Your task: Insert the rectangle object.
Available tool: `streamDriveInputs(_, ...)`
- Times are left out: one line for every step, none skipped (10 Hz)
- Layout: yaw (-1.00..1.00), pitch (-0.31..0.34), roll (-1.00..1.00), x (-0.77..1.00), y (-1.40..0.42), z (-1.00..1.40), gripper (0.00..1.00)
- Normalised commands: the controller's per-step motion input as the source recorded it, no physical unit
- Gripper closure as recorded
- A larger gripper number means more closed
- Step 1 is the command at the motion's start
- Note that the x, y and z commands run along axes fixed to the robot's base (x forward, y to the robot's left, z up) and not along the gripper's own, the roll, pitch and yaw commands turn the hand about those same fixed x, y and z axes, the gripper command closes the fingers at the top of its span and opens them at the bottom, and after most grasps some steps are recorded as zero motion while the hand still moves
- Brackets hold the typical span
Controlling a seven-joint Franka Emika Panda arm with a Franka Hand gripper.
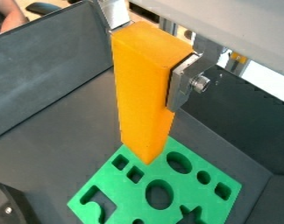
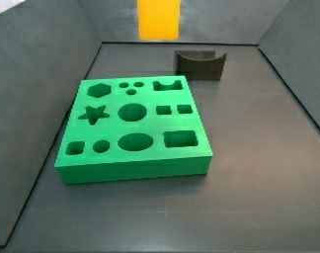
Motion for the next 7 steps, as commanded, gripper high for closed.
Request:
streamDriveInputs(0.39,0.000,-0.02,0.47,-0.47,-1.00,1.00)
streamDriveInputs(0.41,0.000,-0.06,0.48,-0.38,-1.00,1.00)
streamDriveInputs(0.49,-0.014,-0.10,0.44,-0.23,-1.00,1.00)
streamDriveInputs(0.50,-0.021,-0.08,0.41,-0.25,-0.99,1.00)
streamDriveInputs(0.20,-0.074,-0.05,0.16,-0.30,-0.91,1.00)
streamDriveInputs(0.20,-0.144,-0.09,0.00,-0.09,-0.43,1.00)
streamDriveInputs(0.08,-0.097,0.02,0.00,0.00,-0.22,1.00)
